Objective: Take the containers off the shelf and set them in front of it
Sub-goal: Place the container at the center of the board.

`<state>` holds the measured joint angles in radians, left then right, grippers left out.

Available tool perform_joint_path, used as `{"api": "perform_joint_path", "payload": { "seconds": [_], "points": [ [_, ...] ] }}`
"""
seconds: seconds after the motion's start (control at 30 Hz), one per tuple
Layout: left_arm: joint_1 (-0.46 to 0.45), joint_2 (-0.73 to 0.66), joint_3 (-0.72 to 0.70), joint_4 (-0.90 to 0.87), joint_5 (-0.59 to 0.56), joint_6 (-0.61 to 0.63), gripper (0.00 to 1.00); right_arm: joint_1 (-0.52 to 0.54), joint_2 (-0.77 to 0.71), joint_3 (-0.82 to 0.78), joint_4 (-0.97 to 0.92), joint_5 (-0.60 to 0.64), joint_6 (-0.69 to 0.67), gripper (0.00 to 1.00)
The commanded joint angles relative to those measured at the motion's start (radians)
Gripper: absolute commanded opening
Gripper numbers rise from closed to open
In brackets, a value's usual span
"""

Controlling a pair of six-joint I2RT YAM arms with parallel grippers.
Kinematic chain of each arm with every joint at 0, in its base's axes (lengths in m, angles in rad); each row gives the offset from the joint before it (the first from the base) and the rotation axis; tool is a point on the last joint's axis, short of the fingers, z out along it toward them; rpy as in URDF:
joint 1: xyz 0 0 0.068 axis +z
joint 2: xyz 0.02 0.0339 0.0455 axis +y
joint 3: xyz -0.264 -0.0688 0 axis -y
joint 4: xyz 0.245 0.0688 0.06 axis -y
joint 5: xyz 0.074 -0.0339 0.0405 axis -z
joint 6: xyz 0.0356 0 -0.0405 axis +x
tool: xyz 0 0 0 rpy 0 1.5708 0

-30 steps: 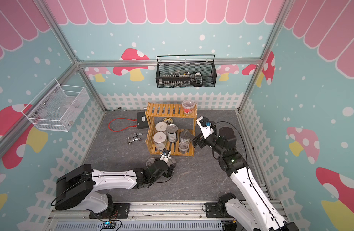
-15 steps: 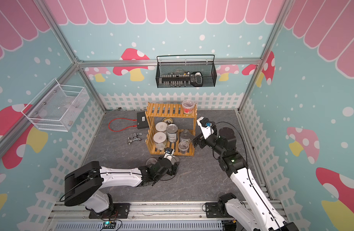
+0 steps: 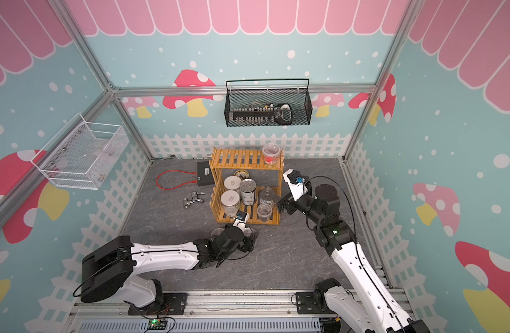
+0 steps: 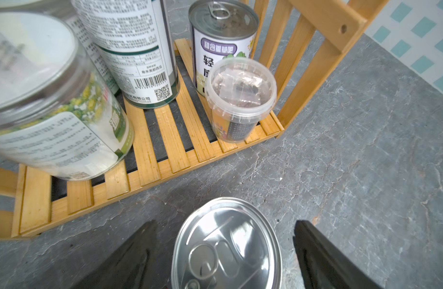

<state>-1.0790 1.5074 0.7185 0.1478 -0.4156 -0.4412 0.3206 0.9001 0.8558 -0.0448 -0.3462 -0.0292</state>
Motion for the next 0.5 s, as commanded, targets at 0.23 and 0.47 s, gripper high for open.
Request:
{"api": "perform_joint_path", "payload": {
  "seconds": [0.23,0.47],
  "points": [
    [0.053,-0.193,0.02,-0.099,0.081,0.088,0.95,-0.002,0.066,0.135,0.0,-0.02,0.015,0.99],
    [0.192,-0.357,0.04,-0.101,0.326,0.193,0.99,-0.003,0.207,0.278,0.022,0.046,0.027,0.99]
  ]
}}
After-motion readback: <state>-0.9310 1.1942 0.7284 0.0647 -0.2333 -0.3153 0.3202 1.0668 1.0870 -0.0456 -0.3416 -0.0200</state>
